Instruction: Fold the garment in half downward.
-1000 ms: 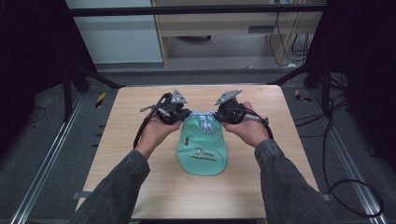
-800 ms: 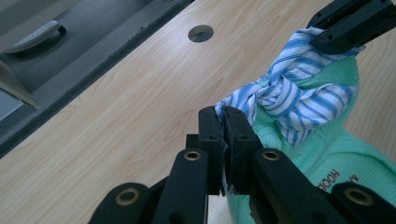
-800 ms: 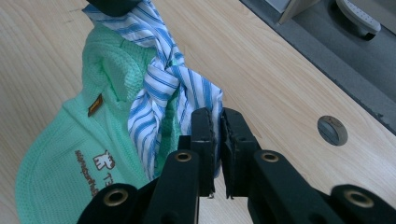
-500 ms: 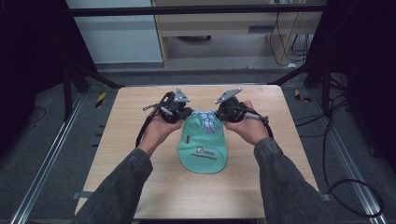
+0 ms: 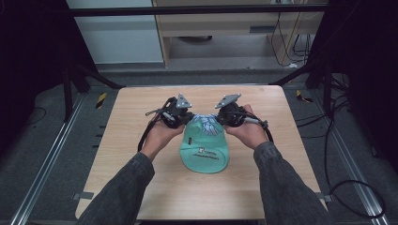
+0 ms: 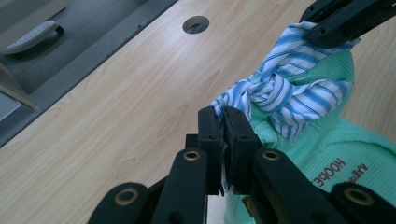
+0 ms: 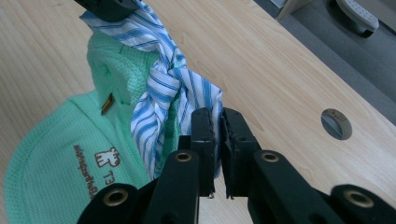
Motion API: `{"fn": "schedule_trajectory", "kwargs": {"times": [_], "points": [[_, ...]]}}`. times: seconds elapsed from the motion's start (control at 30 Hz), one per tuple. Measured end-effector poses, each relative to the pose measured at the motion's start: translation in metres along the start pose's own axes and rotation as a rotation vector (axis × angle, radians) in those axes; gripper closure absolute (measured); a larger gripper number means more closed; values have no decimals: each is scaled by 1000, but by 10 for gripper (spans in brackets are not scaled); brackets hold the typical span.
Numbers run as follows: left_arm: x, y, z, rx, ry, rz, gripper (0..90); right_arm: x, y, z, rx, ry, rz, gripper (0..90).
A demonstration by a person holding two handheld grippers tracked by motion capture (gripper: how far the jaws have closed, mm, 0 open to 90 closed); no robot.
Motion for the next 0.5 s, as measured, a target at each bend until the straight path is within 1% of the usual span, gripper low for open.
{"fn": "schedule_trajectory", "kwargs": {"times": [0.03, 0.1, 0.23, 0.5], "points": [[0, -1, 1, 7, -9, 2, 864, 0, 2, 1, 1, -3, -3, 842], [1, -3, 4, 2, -9, 3, 864, 0, 5, 2, 11, -4, -2, 842], [3, -6, 7, 11, -25, 7, 864, 1, 9, 3, 16, -14, -1, 842], [7, -15, 16, 4, -35, 26, 863, 4, 21, 11, 34, -25, -7, 841]]}}
Point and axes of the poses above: each handheld gripper's, and its own axes: x roughly backward along the jaws, z roughly out of its underside, y roughly to its left, the point moved 7 cm from there along -x, roughly forward along the jaws, and after that the axes turned 6 degrees about x, right-handed, at the moved point
